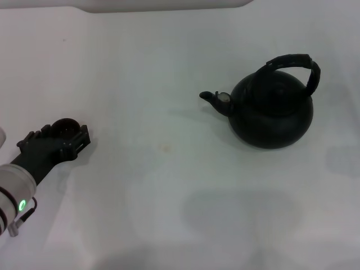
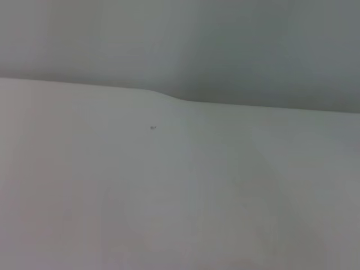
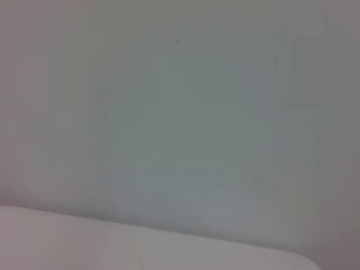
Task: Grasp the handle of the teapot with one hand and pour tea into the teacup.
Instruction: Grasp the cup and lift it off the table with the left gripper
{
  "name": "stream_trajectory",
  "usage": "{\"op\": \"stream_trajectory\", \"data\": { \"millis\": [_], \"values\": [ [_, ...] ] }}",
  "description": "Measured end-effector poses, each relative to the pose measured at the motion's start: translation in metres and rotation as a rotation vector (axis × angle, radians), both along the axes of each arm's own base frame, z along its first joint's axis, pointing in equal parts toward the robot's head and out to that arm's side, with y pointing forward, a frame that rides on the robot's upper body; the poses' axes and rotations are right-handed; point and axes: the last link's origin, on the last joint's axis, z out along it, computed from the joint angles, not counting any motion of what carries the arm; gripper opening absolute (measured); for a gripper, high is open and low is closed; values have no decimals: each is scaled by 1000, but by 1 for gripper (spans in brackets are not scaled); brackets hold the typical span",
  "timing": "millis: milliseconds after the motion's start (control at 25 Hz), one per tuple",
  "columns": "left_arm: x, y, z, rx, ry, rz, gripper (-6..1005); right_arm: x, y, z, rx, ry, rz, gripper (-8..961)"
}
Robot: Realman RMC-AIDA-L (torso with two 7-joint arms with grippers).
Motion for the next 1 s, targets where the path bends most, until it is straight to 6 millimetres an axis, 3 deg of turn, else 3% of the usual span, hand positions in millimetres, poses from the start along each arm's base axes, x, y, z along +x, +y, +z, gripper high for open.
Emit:
{"op": "stream_trajectory", "data": {
  "millis": [560, 1000],
  "values": [
    [-2, 1, 1, 7, 1, 9, 812, 1, -2, -1, 0, 1, -6, 634],
    [-2, 3, 1, 1, 18, -4, 703, 1, -3, -1, -2, 1, -5, 632]
  ]
}}
